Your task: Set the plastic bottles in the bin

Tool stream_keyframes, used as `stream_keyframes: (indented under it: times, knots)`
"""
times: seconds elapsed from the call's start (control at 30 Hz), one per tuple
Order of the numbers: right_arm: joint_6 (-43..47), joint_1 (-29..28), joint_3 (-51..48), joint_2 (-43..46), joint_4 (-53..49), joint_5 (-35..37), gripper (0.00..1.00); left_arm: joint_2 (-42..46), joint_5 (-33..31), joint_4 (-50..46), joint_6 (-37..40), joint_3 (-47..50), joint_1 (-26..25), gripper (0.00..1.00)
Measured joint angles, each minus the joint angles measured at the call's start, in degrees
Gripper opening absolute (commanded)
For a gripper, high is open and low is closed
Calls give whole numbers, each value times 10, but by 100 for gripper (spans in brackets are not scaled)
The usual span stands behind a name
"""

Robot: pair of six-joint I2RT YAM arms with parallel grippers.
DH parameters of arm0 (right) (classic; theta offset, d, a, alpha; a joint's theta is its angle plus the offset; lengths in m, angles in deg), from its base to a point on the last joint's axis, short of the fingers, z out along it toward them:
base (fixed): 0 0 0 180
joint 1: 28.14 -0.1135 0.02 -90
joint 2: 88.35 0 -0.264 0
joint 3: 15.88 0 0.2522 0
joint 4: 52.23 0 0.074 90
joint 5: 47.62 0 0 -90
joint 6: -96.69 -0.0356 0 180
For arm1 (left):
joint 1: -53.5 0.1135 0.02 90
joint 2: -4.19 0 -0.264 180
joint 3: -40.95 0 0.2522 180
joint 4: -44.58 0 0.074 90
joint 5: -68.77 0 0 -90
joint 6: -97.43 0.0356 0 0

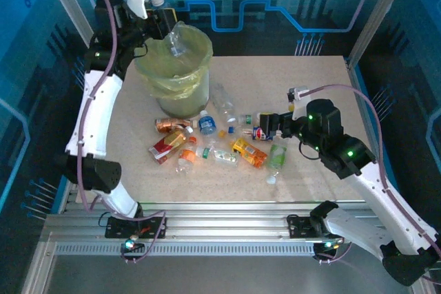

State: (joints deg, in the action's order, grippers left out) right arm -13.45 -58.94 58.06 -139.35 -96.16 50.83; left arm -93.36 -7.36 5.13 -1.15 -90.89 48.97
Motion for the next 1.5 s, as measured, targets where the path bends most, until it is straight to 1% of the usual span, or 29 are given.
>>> stream_keyframes:
  times: [0.2, 0.43, 0.5, 0.8, 1.17, 1.23, 1.33, 1.5]
  knots:
    - [-12, 0, 0, -16, -16, 45, 100, -89, -41, -92, 53, -66, 5, 24]
    - [-34, 10, 3, -23, -43, 68, 100, -143, -72, -165, 98, -82, 5, 25]
    - [-41, 16, 6, -27, -51, 73, 100, -156, -80, -177, 108, -87, 5, 27]
    - [-60, 30, 7, -32, -66, 76, 100, -214, -115, -220, 150, -100, 5, 29]
    - [-69, 39, 7, -34, -74, 76, 100, -273, -128, -242, 167, -100, 5, 34]
    - [-69, 42, 7, -34, -75, 76, 100, -283, -128, -243, 167, -100, 5, 38]
    - [-69, 43, 7, -37, -76, 76, 100, -293, -128, -248, 167, -100, 5, 51]
    - [-69, 43, 7, -40, -80, 76, 100, -296, -128, -250, 166, -100, 5, 66]
